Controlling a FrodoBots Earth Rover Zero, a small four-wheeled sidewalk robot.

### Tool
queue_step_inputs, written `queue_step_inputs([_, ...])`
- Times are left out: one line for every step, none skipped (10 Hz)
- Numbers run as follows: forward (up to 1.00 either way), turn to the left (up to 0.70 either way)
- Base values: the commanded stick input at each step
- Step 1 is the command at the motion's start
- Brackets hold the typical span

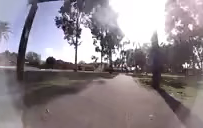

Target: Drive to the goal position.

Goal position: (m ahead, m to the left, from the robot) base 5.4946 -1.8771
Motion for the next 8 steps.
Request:
queue_step_inputs([1.00,0.00])
queue_step_inputs([1.00,0.00])
queue_step_inputs([1.00,0.00])
queue_step_inputs([1.00,-0.21])
queue_step_inputs([1.00,-0.30])
queue_step_inputs([1.00,-0.40])
queue_step_inputs([1.00,-0.40])
queue_step_inputs([1.00,-0.40])
